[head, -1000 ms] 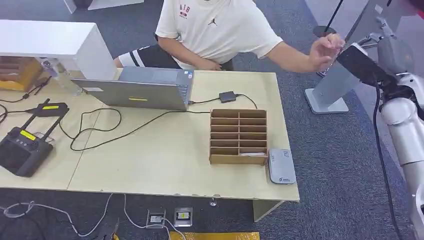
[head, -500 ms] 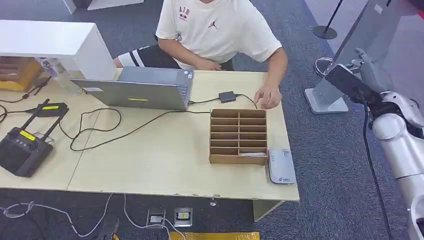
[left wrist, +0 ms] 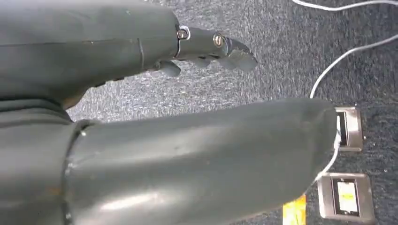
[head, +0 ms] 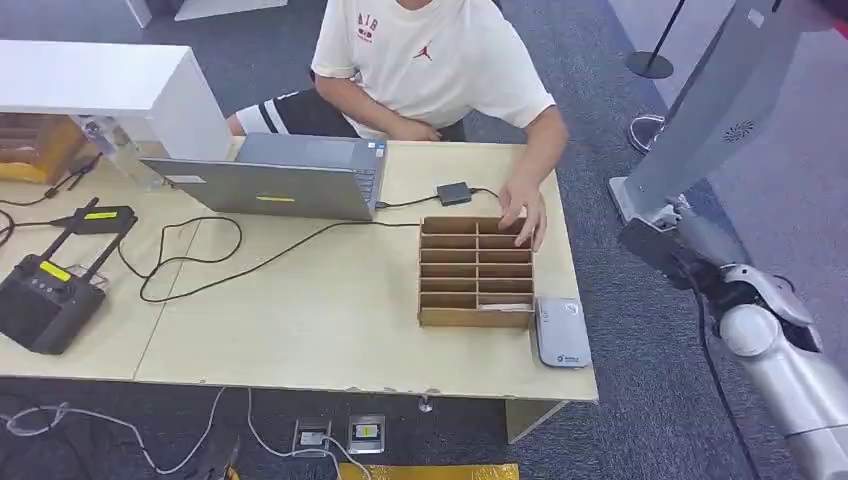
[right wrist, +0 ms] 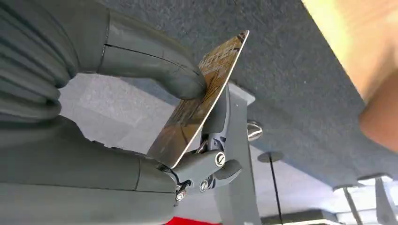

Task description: Pass the card to the sensor for recognition and then transmit it.

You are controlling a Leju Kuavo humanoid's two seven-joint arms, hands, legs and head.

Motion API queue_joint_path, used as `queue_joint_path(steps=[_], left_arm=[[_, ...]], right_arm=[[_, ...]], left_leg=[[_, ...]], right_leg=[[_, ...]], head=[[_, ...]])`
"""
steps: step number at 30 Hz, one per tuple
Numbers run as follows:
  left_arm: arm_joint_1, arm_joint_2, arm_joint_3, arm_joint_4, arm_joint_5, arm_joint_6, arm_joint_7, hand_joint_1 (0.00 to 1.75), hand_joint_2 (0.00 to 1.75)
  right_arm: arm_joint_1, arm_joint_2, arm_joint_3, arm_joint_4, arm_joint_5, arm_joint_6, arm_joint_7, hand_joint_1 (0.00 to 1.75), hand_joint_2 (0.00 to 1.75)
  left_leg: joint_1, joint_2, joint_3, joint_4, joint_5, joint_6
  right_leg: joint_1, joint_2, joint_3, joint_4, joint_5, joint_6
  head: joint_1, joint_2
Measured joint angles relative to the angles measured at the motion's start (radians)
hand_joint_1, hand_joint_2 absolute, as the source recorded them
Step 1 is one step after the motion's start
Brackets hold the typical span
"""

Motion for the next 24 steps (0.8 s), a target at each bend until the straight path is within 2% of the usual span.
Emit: queue_joint_path(steps=[8, 10, 16, 24], left_arm=[[-0.001, 0.005, -0.001, -0.023, -0.026, 0.002, 0.017, 0.00, 0.00], [-0.002, 0.013, -0.001, -0.029, -0.048, -0.016, 0.024, 0.00, 0.00], [-0.040, 0.065, -0.008, -0.034, -0.084, -0.114, 0.037, 0.00, 0.00], [-0.051, 0.097, -0.016, -0.042, -0.091, -0.115, 0.043, 0.00, 0.00]], right_arm=[[0.103, -0.006, 0.002, -0.151, -0.002, 0.066, 0.072, 1.75, 1.75], [0.121, -0.003, 0.003, -0.185, -0.004, 0.075, 0.087, 1.75, 1.75], [0.151, 0.013, 0.024, -0.237, -0.004, 0.094, 0.098, 1.75, 1.75], [0.198, 0.053, 0.062, -0.278, -0.002, 0.095, 0.103, 1.75, 1.75]], left_leg=[[0.000, 0.000, 0.000, 0.000, 0.000, 0.000], [0.000, 0.000, 0.000, 0.000, 0.000, 0.000], [0.001, 0.000, 0.000, 0.000, 0.001, -0.001], [0.001, 0.000, -0.001, 0.000, 0.001, -0.001]], right_leg=[[0.000, 0.000, 0.000, 0.000, 0.000, 0.000], [0.000, 0.000, 0.000, 0.000, 0.000, 0.000], [0.001, 0.000, 0.000, 0.001, 0.000, 0.000], [0.001, 0.000, 0.000, 0.001, 0.000, 0.000]], head=[[0.000, 0.000], [0.000, 0.000], [0.000, 0.000], [0.000, 0.000]])
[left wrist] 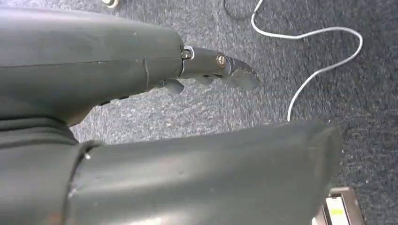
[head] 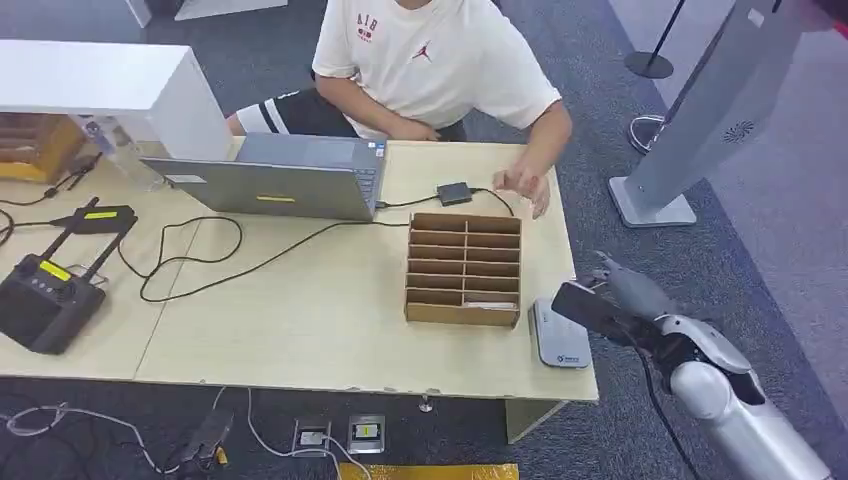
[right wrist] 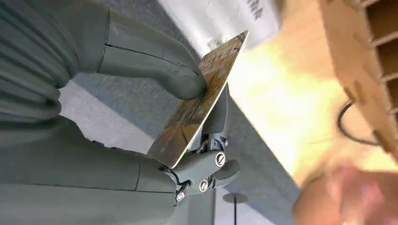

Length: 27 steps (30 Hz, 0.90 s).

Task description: Pass the card to the sensor for recognition and then transmit it.

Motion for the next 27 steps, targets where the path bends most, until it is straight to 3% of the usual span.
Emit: queue_joint_path(steps=[13, 27], left_arm=[[0.003, 0.008, -0.003, -0.003, 0.000, 0.000, 0.000, 0.00, 0.00], [0.005, 0.012, -0.003, -0.012, -0.024, -0.003, 0.020, 0.00, 0.00]], right_arm=[[-0.003, 0.031, 0.037, -0.003, 0.014, -0.011, -0.006, 1.75, 1.75], [-0.043, 0.066, 0.047, 0.093, 0.033, -0.037, -0.011, 1.75, 1.75]], left_leg=[[0.000, 0.000, 0.000, 0.000, 0.000, 0.000], [0.000, 0.000, -0.001, 0.000, 0.000, 0.000]], right_leg=[[0.000, 0.000, 0.000, 0.000, 0.000, 0.000], [0.000, 0.000, -0.001, 0.000, 0.000, 0.000]], head=[[0.000, 0.000], [0.000, 0.000]])
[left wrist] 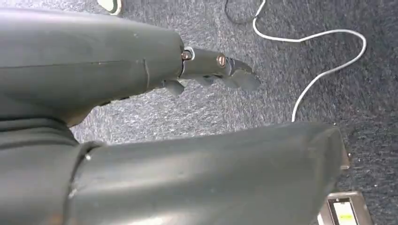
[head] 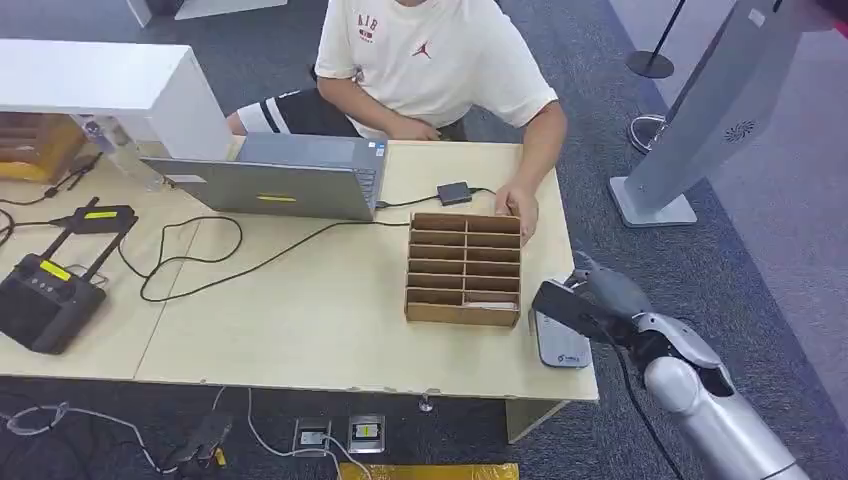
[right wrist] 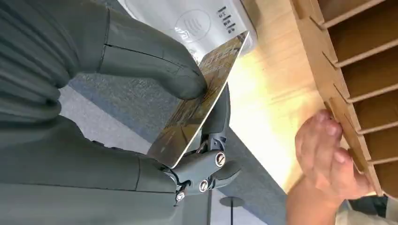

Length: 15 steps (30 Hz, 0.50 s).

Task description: Pass the card to the sensor for recognition and then transmit it.

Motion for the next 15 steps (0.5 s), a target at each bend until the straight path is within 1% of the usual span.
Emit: queue_joint_path(steps=[15], left_arm=[[0.007, 0.010, 0.000, -0.011, -0.016, -0.002, 0.010, 0.00, 0.00]], right_arm=[[0.017, 0.013, 0.002, 0.034, -0.023, 0.006, 0.023, 1.75, 1.75]], left_leg=[[0.000, 0.000, 0.000, 0.000, 0.000, 0.000]], right_leg=[[0.000, 0.001, -0.001, 0.000, 0.000, 0.000]], head=[[0.000, 0.000]])
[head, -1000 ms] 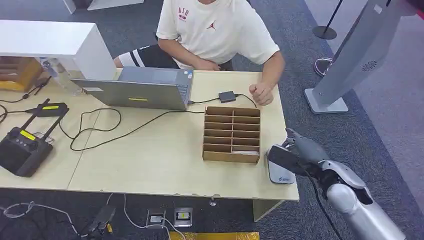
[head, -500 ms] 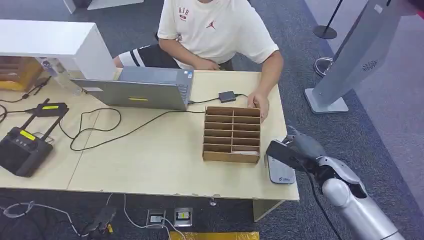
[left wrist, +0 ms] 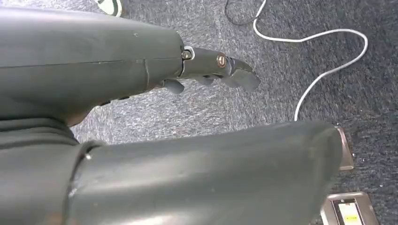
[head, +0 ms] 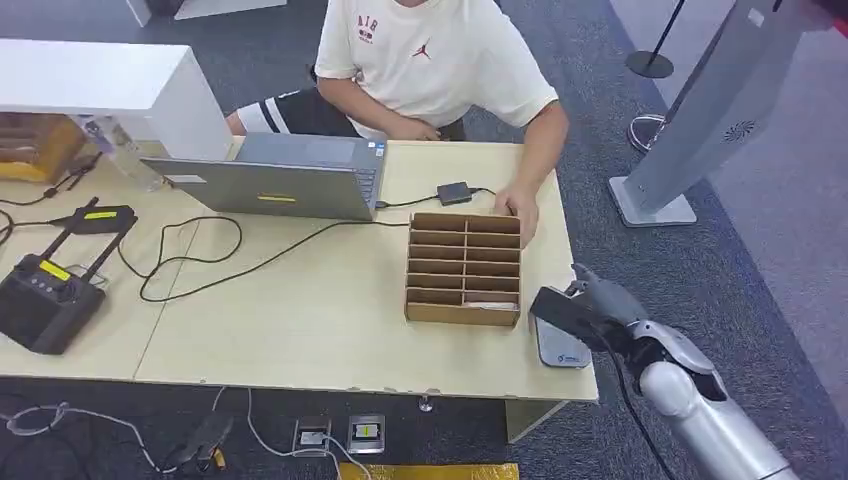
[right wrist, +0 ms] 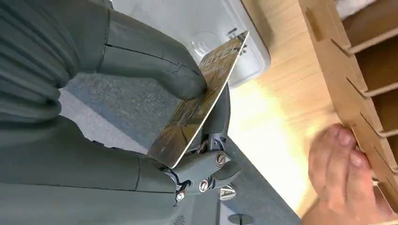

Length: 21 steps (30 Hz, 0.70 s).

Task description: Pass the card to the sensor for recognition and then transmit it.

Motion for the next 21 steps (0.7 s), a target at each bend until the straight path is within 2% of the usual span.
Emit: queue_joint_path(steps=[21], left_arm=[[0.011, 0.006, 0.017, -0.007, -0.029, 0.000, 0.004, 0.00, 0.00]], right_arm=[[0.040, 0.000, 0.001, -0.002, -0.031, -0.022, 0.014, 1.75, 1.75]], left_leg=[[0.000, 0.000, 0.001, 0.000, 0.000, 0.000]], right_leg=[[0.000, 0.001, 0.000, 0.000, 0.000, 0.000]], head=[[0.000, 0.000]])
